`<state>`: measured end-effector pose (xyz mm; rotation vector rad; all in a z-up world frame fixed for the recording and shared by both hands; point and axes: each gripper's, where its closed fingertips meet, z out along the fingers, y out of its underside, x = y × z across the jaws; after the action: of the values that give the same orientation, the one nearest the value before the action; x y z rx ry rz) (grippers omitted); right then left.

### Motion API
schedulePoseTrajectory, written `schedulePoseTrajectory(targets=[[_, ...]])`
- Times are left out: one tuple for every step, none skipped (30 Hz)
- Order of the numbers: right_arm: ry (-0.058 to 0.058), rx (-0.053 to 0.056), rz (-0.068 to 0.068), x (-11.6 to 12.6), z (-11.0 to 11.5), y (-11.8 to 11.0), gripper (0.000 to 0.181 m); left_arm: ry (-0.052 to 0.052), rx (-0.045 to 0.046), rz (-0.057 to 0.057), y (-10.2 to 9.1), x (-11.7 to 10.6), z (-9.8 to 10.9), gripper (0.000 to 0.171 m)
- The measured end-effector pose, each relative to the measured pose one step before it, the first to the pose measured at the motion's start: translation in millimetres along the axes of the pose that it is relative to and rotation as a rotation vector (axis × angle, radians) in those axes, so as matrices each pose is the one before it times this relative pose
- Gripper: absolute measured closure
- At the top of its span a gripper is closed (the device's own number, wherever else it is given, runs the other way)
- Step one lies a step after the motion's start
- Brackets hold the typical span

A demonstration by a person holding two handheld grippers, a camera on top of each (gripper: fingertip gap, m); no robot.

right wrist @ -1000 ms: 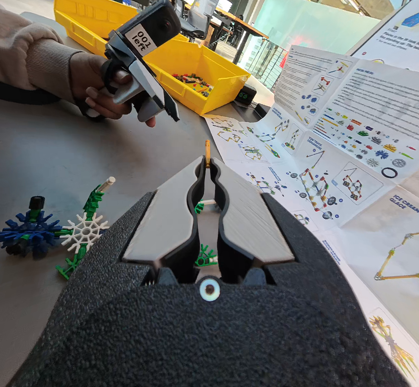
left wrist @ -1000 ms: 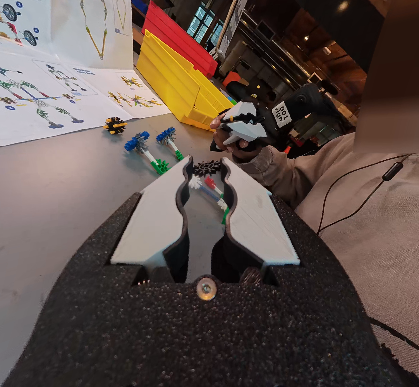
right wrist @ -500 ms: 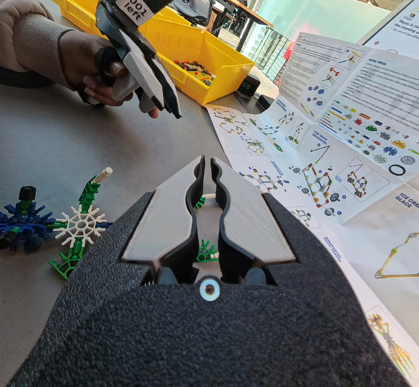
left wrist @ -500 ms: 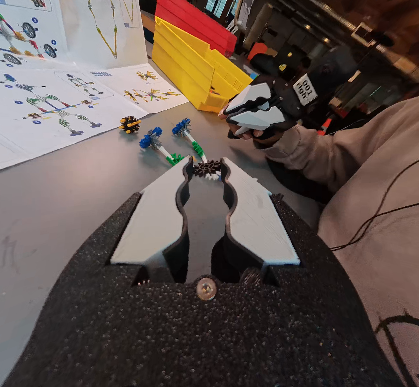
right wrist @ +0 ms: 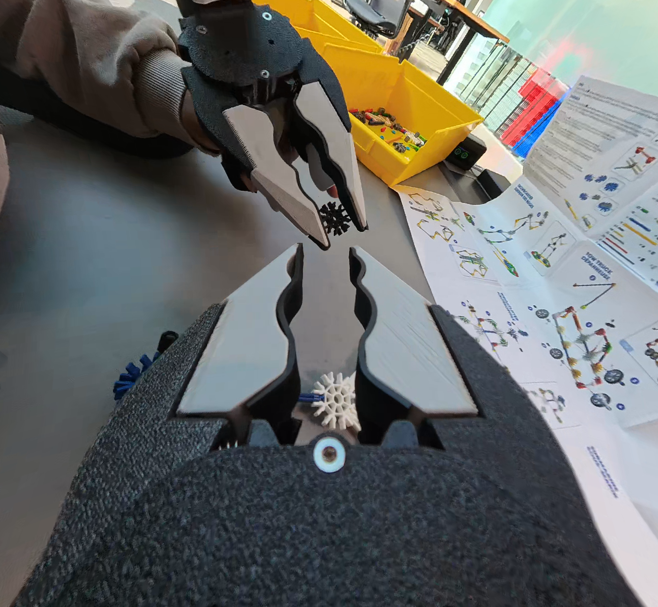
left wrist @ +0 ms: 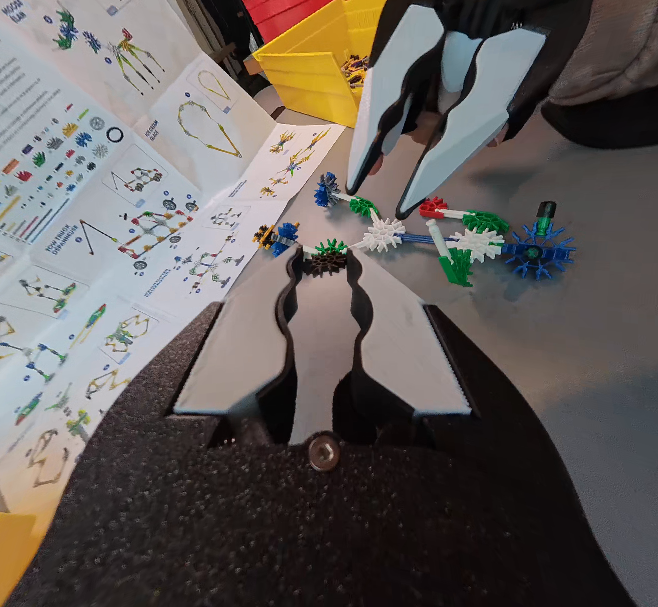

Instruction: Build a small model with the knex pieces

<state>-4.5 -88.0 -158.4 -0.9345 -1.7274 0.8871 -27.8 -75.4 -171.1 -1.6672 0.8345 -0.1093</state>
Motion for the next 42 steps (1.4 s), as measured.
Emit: schedulePoseTrajectory(targets=[[-0.0076,-0.0095,0.0276,-0.39,0.9,0.68,0.153,-0.0117,-0.00815,0.0467,-0.69,2.8,0.21,0.148],[-0.0023,-0.0002,0.0258,0.54,0.45,-0.3,0.151,-0.0086,-0.00865,0.0398,-0.08,2.74,0.45,0.148],[-0.0011,0.005,0.022,0.78,0.05,-0.91,0.151,-0.0041,-0.01184,0.0308,0.82,2.68,0.75,0.148],[-0.001,0.0024,0.0159,1.06,-0.05,-0.45,0.151,-0.0008,-0.01169,0.0206,1.29,2.4,0.85,0.148],[0.0032,-0.0012,0.0068,1.8,-0.42,0.34,0.151,0.0004,-0.00591,0.0103,0.83,1.65,0.76,0.148],[0.0081,-0.0033,0.0018,2.88,-0.83,0.95,0.151,0.002,-0.00341,0.0001,0.75,0.84,0.37,0.148],[0.0083,-0.0029,0.004,3.18,-0.97,1.42,0.151,0.0013,-0.0036,-0.0068,1.02,-0.2,0.37,0.148],[0.0087,-0.002,0.0091,3.71,-1.28,1.81,0.151,0.0009,-0.00617,-0.0118,1.54,-0.86,0.28,0.147],[0.0131,-0.0051,0.0101,4.75,-1.46,2.7,0.151,0.0003,-0.00629,-0.0145,1.87,-1.34,0.25,0.148],[0.0185,-0.0125,0.0045,5.9,-1.57,3.9,0.15,-0.0002,-0.00269,-0.0142,1.37,-1.4,0.06,0.148],[0.0315,-0.0211,0.0003,8.46,-1.7,5.5,0.151,0.0014,-0.00156,-0.0139,1.1,-1.16,-0.06,0.148],[0.038,-0.0292,-0.0002,10.32,-1.62,6.75,0.151,0.0012,-0.00226,-0.0139,1.0,-1.03,0.11,0.148],[0.0428,-0.0376,0.0036,12.47,-1.17,8.22,0.151,0.0001,-0.00367,-0.0143,1.18,-1.17,0.25,0.148],[0.0334,-0.0388,0.0036,13.07,-0.72,8.42,0.152,0.0016,-0.00261,-0.015,1.15,-0.94,0.56,0.148],[0.0238,-0.0351,0.0077,13.98,0.42,7.81,0.153,0.0044,-0.00029,-0.0184,0.85,-0.64,0.64,0.148],[0.0072,-0.0374,0.0166,13.78,2.19,7.83,0.154,0.0072,0.00307,-0.0246,0.27,-0.55,0.61,0.148],[-0.019,-0.0462,0.0261,11.21,4.4,8.47,0.155,0.0099,0.00678,-0.0303,-0.19,-0.45,0.54,0.147],[-0.0422,-0.0592,0.0377,8.08,5.99,9.77,0.155,0.012,0.00914,-0.0338,-0.4,-0.56,0.62,0.148],[-0.055,-0.0696,0.0404,5.35,7.43,10.27,0.155,0.0119,0.00879,-0.0361,-0.39,-0.98,0.66,0.148],[-0.0589,-0.0713,0.0259,3.27,8.67,9.12,0.155,0.0098,0.0085,-0.0356,-0.21,-1.45,0.42,0.147],[-0.0288,-0.0524,0.0089,5.75,9.22,5.78,0.155,0.0073,0.00828,-0.0319,-0.28,-1.8,-0.05,0.147],[-0.0049,-0.0361,0.0025,7.8,9.06,3.15,0.155,0.0038,0.00685,-0.0266,-0.06,-2.18,-0.66,0.148],[-0.0199,-0.0425,0.0081,4.67,8.64,3.55,0.154,-0.0011,0.0063,-0.0201,-0.18,-2.57,-1.18,0.148],[-0.0346,-0.032,0.0231,1.65,7.02,1.25,0.156,-0.0036,0.00477,-0.0149,-0.03,-2.71,-1.61,0.148],[-0.0168,-0.0191,0.0189,2.9,5.09,-0.61,0.159,-0.0057,0.00345,-0.0115,-0.03,-2.72,-1.84,0.148],[-0.0271,-0.012,0.0084,-0.75,3.28,-1.08,0.168,-0.0061,0.00332,-0.0087,-0.11,-2.48,-1.88,0.147],[-0.0335,-0.0133,0.0103,-3.34,1.62,-0.91,0.18,-0.0061,0.00237,-0.0071,-0.06,-2.32,-1.86,0.147],[-0.0116,-0.0149,0.0084,-0.45,1.06,-0.47,0.181,-0.0045,0.00412,-0.0056,-0.74,-1.83,-1.57,0.148],[-0.0026,-0.0173,0.0143,0.71,0.5,0.25,0.18,-0.0009,0.00604,-0.0066,-1.05,-1.12,-1.08,0.147],[-0.0063,-0.0217,0.0147,0.28,0.61,1.14,0.179,0.0038,0.00552,-0.0095,-1.09,-0.31,-0.45,0.147],[-0.0047,-0.0132,0.0101,0.14,0.07,0.42,0.179,0.0094,0.00407,-0.0107,-0.96,1.07,0.14,0.147],[-0.0099,-0.0141,0.0062,-0.8,0.16,0.68,0.18,0.0125,0.00259,-0.0088,-0.58,1.89,0.66,0.147],[-0.0126,-0.0331,0.0109,-1.67,1.04,3.6,0.175,0.0118,0.00056,-0.0044,-0.08,2.32,1.01,0.147],[-0.0075,-0.0168,0.0094,-1.31,-0.27,0.6,0.173,0.009,-0.00257,0.0008,0.54,2.37,1.07,0.147],[-0.0081,-0.0171,-0.0091,-2.6,-0.76,0.92,0.167,0.0064,-0.00457,0.0063,0.67,2.33,0.92,0.147],[0.0001,-0.0233,-0.0099,-2.1,-1.18,2.12,0.162,0.0041,-0.00506,0.0102,0.54,2.19,0.69,0.147],[0.0057,-0.0238,-0.013,-1.18,-1.61,2.64,0.161,-0.0002,-0.00317,0.013,0.11,1.7,0.14,0.147],[0.0026,-0.0118,-0.0135,-1.15,-1.88,0.82,0.161,-0.0028,-0.00093,0.0143,-0.45,1.11,-0.36,0.147],[0.0003,0.0009,-0.0062,-0.19,-1.94,-1.12,0.161,-0.0032,-0.00025,0.0129,-0.75,0.66,-0.6,0.147],[0.0139,0.0147,0.0044,3.5,-2.44,-3.29,0.161,-0.004,0.00124,0.0086,-0.85,0.1,-0.64,0.147],[0.0166,0.0166,0.014,5.35,-2.5,-3.42,0.161,-0.0016,0.00328,0.0034,-1.02,0.0,-0.56,0.147],[0.0176,0.0124,0.0226,6.69,-2.26,-2.62,0.161,0.0007,0.00234,-0.0021,-0.54,-0.09,-0.38,0.147]])
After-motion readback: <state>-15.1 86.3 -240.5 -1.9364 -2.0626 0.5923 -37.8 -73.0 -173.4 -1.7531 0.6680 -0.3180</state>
